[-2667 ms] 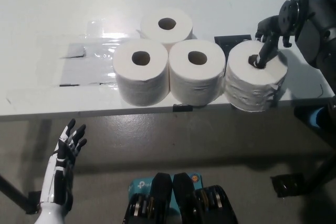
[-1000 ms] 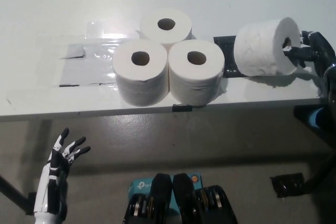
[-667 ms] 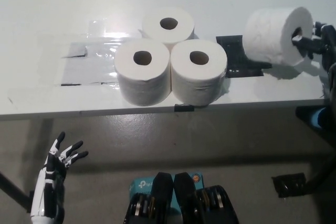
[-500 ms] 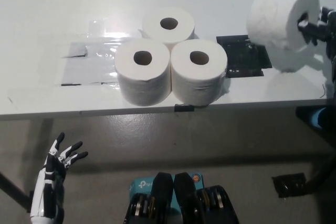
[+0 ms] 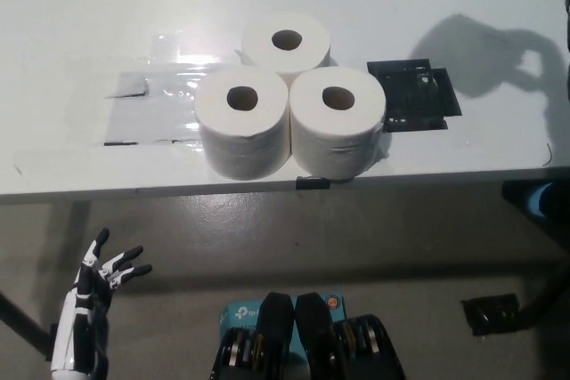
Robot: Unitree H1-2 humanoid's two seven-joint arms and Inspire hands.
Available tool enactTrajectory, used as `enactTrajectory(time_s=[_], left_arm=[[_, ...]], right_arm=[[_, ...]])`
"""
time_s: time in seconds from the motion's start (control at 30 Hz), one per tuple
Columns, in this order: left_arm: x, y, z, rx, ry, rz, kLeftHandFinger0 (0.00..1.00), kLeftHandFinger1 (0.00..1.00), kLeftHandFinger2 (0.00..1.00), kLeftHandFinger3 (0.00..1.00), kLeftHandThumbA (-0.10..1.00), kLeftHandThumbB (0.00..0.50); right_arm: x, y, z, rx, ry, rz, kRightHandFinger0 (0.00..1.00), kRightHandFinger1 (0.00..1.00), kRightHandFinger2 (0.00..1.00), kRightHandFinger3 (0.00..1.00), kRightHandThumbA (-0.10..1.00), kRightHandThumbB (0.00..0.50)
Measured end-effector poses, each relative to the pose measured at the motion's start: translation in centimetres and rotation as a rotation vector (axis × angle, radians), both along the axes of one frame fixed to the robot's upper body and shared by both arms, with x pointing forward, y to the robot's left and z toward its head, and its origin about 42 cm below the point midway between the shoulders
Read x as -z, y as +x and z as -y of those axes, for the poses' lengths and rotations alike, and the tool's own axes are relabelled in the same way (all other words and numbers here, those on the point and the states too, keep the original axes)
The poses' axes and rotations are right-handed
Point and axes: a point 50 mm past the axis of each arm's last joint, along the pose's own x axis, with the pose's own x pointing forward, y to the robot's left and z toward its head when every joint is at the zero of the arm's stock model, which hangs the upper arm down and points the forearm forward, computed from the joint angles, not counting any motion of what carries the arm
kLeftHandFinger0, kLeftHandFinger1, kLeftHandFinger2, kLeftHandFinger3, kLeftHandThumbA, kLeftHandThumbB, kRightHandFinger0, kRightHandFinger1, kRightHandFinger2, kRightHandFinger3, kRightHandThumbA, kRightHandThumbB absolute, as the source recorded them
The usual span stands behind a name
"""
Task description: A few rolls of toilet paper are kept infront of the robot and the robot uses its right hand to lift one of the rolls and and places it on top of the other rolls to stack it.
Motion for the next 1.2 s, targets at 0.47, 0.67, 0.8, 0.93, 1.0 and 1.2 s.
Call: enactTrajectory(time_s=[0.47, 0.67, 0.8, 0.93, 1.0, 1.2], left_arm=[[0.1, 0.0, 0.0, 0.003, 0.003, 0.003, 0.98, 0.68, 0.77, 1.00, 1.00, 0.025], [0.0, 0.0, 0.0, 0.005, 0.005, 0.004, 0.98, 0.68, 0.77, 1.00, 1.00, 0.043], [0.0, 0.0, 0.0, 0.006, 0.005, 0.004, 0.98, 0.66, 0.75, 1.00, 1.00, 0.031], [0.0, 0.0, 0.0, 0.007, 0.007, 0.006, 0.97, 0.65, 0.75, 1.00, 1.00, 0.049], [0.0, 0.0, 0.0, 0.008, 0.008, 0.006, 0.97, 0.65, 0.75, 1.00, 1.00, 0.047], [0.0, 0.0, 0.1, 0.011, 0.011, 0.006, 0.97, 0.65, 0.75, 1.00, 1.00, 0.059]], right_arm=[[-2.4, -2.1, -7.7, -0.197, -0.336, -0.080, 0.00, 0.00, 0.00, 0.00, 0.54, 0.015], [-1.3, -2.2, -9.3, -0.242, -0.441, -0.127, 0.00, 0.00, 0.00, 0.01, 0.49, 0.001], [-0.3, -2.1, -10.1, -0.267, -0.511, -0.161, 0.00, 0.00, 0.02, 0.06, 0.49, 0.002], [0.8, -1.7, -10.1, -0.268, -0.543, -0.201, 0.00, 0.00, 0.06, 0.07, 0.49, 0.010], [1.2, -1.5, -10.1, -0.267, -0.558, -0.223, 0.00, 0.00, 0.06, 0.07, 0.49, 0.007], [1.0, -0.9, -11.5, -0.271, -0.612, -0.243, 0.00, 0.00, 0.24, 0.30, 0.49, 0.003]])
